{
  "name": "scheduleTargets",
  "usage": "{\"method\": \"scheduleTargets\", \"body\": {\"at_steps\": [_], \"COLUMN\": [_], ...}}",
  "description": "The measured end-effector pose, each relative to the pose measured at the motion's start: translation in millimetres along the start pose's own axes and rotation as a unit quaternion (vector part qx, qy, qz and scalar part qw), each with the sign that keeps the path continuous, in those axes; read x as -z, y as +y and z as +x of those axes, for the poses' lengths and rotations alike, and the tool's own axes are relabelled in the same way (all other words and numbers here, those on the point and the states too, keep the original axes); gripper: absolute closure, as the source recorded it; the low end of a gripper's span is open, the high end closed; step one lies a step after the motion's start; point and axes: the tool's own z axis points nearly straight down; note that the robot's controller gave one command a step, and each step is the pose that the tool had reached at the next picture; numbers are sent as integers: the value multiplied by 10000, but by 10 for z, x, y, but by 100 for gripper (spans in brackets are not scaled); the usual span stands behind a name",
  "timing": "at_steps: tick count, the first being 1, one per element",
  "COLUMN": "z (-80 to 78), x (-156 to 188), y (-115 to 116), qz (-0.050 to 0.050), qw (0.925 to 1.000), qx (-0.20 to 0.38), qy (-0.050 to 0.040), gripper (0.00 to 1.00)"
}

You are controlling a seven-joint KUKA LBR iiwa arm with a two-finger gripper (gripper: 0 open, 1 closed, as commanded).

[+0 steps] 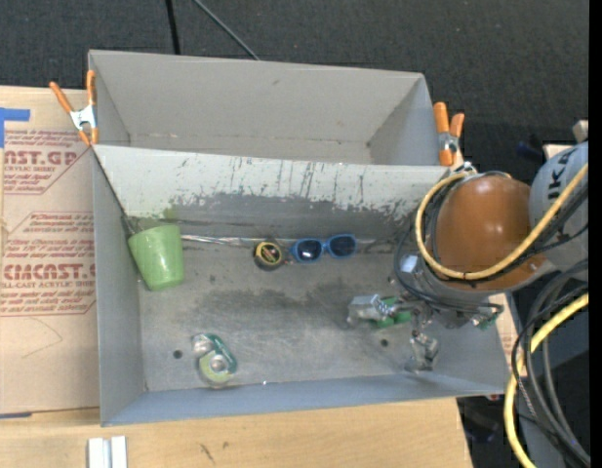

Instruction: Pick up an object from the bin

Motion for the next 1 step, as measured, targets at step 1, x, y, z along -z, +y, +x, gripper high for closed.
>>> {"method": "scheduleTargets", "body": {"at_steps": [1], "z": [-433], "x": [-27], "y": [-553], "qz": [20], "qw": [9987], "qx": [-513], "qy": [-19], "gripper": [0]}}
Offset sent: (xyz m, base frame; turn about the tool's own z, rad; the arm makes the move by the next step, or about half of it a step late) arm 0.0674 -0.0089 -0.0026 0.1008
